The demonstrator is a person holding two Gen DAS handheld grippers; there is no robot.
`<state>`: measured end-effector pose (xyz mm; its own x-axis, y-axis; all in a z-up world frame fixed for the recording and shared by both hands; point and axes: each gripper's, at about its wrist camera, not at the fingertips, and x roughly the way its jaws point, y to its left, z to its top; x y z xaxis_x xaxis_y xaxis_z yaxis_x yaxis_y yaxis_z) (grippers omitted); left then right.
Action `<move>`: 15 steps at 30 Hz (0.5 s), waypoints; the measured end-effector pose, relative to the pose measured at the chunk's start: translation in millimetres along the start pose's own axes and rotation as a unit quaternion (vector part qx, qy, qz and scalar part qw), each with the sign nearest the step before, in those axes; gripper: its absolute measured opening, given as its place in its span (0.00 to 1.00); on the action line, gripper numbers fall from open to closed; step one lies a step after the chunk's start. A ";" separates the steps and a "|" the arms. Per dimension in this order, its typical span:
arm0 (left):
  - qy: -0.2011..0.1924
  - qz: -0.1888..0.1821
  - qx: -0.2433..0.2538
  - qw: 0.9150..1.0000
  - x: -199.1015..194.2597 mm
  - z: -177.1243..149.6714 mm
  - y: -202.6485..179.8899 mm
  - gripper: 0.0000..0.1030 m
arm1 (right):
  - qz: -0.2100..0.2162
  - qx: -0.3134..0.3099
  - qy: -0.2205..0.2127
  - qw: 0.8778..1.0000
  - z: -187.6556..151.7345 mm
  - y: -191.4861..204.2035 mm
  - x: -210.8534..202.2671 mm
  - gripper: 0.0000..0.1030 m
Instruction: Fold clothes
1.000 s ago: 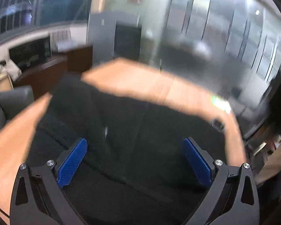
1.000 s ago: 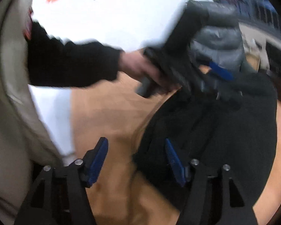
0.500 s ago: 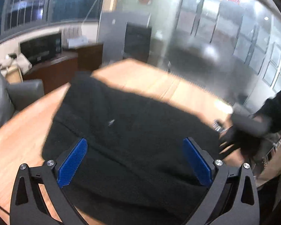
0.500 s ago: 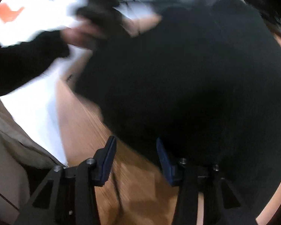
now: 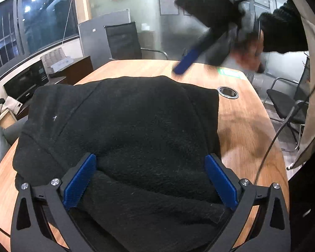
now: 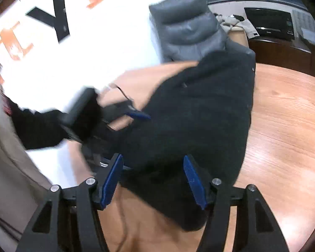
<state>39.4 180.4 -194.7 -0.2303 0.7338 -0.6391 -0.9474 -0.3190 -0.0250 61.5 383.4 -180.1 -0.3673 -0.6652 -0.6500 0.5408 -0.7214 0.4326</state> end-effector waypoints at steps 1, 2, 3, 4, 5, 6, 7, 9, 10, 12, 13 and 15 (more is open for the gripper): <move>-0.005 0.003 -0.042 0.999 -10.1 2.2 10.2 1.00 | -0.016 -0.008 0.021 1.000 -3.7 -2.9 12.6 0.63; -0.011 0.006 -0.083 0.996 -20.2 4.4 20.4 1.00 | -0.024 -0.008 0.040 0.999 -11.8 -7.9 22.0 0.63; -0.016 0.008 -0.124 0.992 -30.3 6.6 30.6 1.00 | -0.021 0.002 0.032 0.999 -11.2 -9.9 22.7 0.63; -0.022 0.011 -0.166 0.986 -40.4 8.8 40.7 1.00 | -0.018 0.014 0.022 1.000 -9.8 -11.6 22.6 0.62; -0.027 0.014 -0.207 0.978 -50.5 10.9 50.9 1.00 | -0.015 0.033 0.006 0.999 -5.3 -18.3 14.9 0.62; -0.033 0.017 -0.247 0.968 -60.6 13.1 61.1 1.00 | -0.011 0.054 -0.011 0.998 -0.4 -25.5 6.6 0.65; -0.038 0.019 -0.287 0.957 -70.7 15.3 71.3 1.00 | -0.025 0.070 -0.033 0.997 8.6 -36.1 -3.4 0.69; -0.014 0.013 -0.399 0.917 -68.5 -0.2 102.2 1.00 | -0.038 0.096 -0.055 0.993 20.2 -57.4 -15.1 0.88; 0.007 0.005 -0.450 0.893 -58.7 -10.9 117.5 1.00 | -0.026 0.113 -0.055 0.992 29.0 -72.8 -15.1 0.90; 0.062 -0.018 -0.527 0.847 -30.4 -36.6 138.6 1.00 | 0.007 0.139 -0.044 0.989 43.8 -104.5 -11.2 0.93; 0.079 -0.029 -0.552 0.829 -18.7 -47.6 144.6 1.00 | 0.016 0.144 -0.027 0.989 51.2 -117.5 -2.6 0.94; 0.077 -0.051 -0.574 0.814 -2.4 -59.4 147.8 1.00 | 0.034 0.154 0.023 0.987 57.9 -141.5 21.6 0.96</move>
<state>-86.8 95.8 -242.5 -0.0499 0.7358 -0.6753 -0.1080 -0.6762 -0.7288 -66.7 460.0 -219.2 -0.2999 -0.7104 -0.6366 0.3044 -0.7038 0.6419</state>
